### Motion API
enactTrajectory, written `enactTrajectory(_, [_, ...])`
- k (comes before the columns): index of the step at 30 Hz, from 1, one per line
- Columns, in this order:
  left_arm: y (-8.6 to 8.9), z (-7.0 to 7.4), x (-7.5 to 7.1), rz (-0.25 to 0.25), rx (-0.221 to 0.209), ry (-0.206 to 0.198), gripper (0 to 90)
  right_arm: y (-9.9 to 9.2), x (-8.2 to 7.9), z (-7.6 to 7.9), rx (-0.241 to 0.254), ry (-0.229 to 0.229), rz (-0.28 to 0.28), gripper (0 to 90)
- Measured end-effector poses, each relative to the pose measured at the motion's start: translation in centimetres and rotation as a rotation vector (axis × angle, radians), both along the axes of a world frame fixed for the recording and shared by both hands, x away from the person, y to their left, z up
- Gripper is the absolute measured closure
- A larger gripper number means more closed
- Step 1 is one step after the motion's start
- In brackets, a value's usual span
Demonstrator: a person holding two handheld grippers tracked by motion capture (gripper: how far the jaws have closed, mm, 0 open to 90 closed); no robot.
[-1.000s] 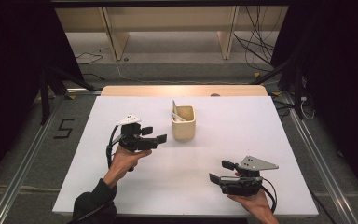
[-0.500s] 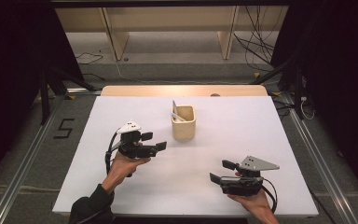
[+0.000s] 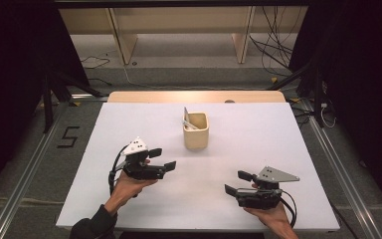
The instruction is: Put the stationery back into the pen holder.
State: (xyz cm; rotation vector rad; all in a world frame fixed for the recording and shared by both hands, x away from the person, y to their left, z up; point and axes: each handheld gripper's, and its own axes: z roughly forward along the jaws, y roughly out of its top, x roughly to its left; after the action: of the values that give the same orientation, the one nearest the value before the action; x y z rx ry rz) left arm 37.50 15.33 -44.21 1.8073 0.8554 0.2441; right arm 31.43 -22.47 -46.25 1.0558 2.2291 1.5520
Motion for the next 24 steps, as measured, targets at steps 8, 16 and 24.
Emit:
enactTrajectory(8, [0.1, -0.7, -1.1, -0.022, 0.014, -0.037, 18.9, 0.0, -0.1, 0.0, 0.0, -0.005, 0.0, 26.4])
enactTrajectory(16, [0.6, -1.4, -2.0, -0.011, -0.004, -0.034, 18.0, 0.1, -0.3, -0.1, -0.004, -0.008, -0.001, 26.3])
enactTrajectory(24, [0.9, -2.6, -3.0, -0.009, -0.008, -0.025, 17.7, 0.1, -0.5, -0.1, -0.008, -0.008, -0.005, 26.3])
